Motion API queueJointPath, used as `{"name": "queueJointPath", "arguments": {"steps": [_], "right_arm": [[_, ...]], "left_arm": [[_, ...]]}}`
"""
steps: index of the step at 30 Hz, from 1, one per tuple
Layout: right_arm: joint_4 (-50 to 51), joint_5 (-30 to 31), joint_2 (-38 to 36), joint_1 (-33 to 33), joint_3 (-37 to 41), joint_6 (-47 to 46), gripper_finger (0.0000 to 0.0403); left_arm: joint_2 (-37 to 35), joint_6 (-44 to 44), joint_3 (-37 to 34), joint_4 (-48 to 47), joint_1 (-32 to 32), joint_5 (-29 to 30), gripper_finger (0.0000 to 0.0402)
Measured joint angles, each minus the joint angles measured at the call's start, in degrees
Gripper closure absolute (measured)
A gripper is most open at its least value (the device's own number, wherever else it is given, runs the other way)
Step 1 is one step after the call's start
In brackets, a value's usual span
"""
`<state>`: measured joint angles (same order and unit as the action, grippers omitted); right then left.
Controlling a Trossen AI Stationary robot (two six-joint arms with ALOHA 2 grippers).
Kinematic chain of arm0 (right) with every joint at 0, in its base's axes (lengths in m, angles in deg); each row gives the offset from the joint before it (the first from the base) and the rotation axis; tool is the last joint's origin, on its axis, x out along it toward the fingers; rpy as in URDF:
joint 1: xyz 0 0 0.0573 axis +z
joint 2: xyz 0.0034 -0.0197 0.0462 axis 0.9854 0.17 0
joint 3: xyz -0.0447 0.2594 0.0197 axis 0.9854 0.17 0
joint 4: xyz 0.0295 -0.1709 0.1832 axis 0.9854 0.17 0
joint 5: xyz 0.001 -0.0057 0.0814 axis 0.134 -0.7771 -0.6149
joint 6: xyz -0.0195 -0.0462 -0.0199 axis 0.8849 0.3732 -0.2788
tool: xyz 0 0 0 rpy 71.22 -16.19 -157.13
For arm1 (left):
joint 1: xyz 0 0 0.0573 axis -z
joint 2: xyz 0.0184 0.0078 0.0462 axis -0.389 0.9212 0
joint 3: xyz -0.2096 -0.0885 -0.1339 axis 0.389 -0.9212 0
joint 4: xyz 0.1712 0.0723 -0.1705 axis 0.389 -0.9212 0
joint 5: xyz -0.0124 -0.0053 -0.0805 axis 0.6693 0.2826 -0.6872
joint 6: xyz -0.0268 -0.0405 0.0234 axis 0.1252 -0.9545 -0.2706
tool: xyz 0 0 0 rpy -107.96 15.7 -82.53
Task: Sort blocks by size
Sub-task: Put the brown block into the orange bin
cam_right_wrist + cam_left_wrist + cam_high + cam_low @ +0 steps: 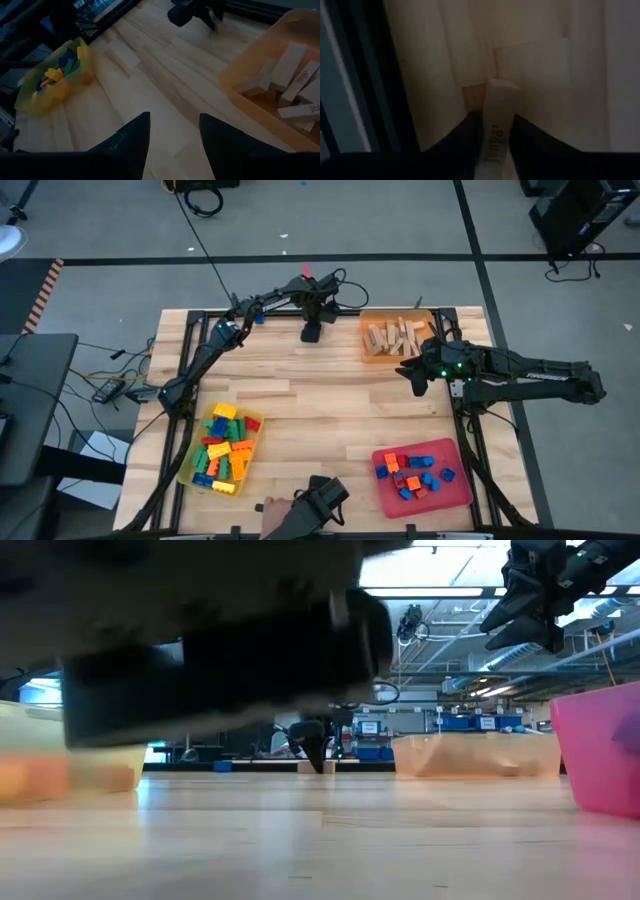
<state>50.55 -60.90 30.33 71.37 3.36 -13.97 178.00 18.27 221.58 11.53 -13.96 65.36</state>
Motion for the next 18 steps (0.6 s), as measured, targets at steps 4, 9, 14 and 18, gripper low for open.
{"name": "queueJointPath", "arguments": {"steps": [4, 9, 14, 18], "right_arm": [[-0.1, 0.1, 0.0, 0.0, 0.0, 0.0, 0.0218], [-0.1, 0.1, 0.0, 0.0, 0.0, 0.0, 0.0218], [-0.1, 0.1, 0.0, 0.0, 0.0, 0.5, 0.0218], [-0.1, 0.1, 0.0, 0.0, 0.0, 1.7, 0.0218]], "left_arm": [[-0.1, -1.2, 0.3, -0.5, 0.2, 0.2, 0.0341], [-2.5, -5.8, 0.1, -0.8, 0.1, -1.1, 0.0341], [-6.9, -13.5, 0.1, 0.8, 0.8, -6.5, 0.0341], [-10.1, -27.1, 0.1, 7.8, 2.3, -10.8, 0.0341]]}}
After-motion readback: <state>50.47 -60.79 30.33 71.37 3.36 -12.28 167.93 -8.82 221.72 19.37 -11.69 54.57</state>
